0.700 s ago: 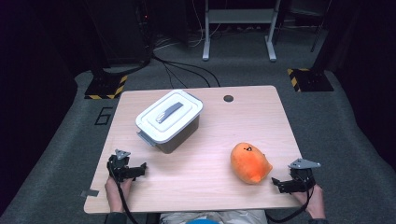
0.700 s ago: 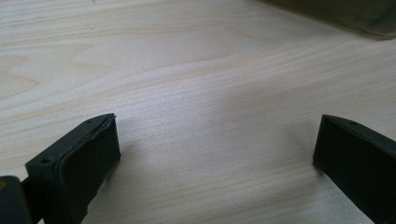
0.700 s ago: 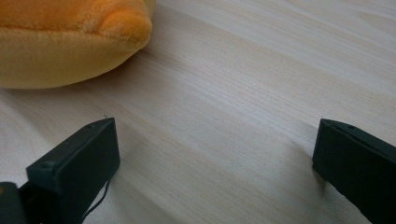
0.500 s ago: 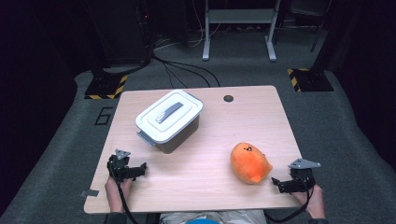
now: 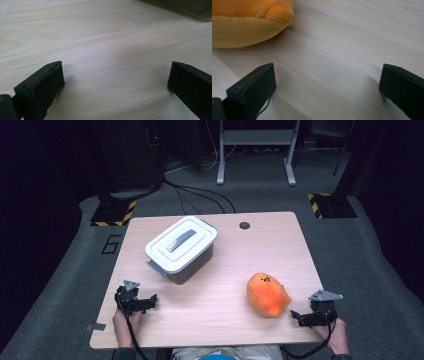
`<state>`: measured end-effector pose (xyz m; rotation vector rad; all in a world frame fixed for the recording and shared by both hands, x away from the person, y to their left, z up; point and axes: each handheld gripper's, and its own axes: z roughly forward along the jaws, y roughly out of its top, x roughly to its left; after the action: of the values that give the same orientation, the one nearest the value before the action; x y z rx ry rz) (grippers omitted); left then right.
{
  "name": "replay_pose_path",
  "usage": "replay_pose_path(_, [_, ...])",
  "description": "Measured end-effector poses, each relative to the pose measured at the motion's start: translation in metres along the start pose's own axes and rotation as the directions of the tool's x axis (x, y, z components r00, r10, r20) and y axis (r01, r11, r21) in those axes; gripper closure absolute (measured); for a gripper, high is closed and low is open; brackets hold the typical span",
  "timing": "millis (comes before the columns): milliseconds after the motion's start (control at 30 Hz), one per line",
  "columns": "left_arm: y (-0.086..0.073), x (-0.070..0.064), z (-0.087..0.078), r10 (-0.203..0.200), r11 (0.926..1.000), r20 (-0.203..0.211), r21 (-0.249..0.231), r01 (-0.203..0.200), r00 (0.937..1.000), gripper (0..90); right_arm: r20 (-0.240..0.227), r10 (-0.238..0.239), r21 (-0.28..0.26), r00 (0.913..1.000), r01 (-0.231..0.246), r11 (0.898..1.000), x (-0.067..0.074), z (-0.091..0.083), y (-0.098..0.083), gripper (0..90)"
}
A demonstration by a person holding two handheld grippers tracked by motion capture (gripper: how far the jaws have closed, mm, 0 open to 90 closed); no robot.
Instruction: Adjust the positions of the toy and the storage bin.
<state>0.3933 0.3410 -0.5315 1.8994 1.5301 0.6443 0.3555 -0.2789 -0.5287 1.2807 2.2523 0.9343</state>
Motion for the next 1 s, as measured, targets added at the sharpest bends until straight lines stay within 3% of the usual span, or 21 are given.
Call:
replay_pose_path(133, [0.0,0.0,0.0,-0.001,1.0,0.001,0.0,0.001,1.0,0.2,0.004,0.013,0.023,0.9999,-0.013,1.0,0.0,-0.002,0.001,0.0])
replay_pose_path(467, [0.0,0.0,0.0,0.001,1.0,0.0,0.0,-0.001,1.0,0.3,-0.018,-0.007,0.033,0.9998,0.008,0.999,0.007,-0.007,0.007,0.0])
replay_pose_path(1000, [0.0,0.0,0.0,0.0,1.0,0.0,0.0,0.0,1.0,0.3,-0.042,-0.025,-0.012,0.9988,0.025,1.0,0.019,-0.035,0.03,0.3])
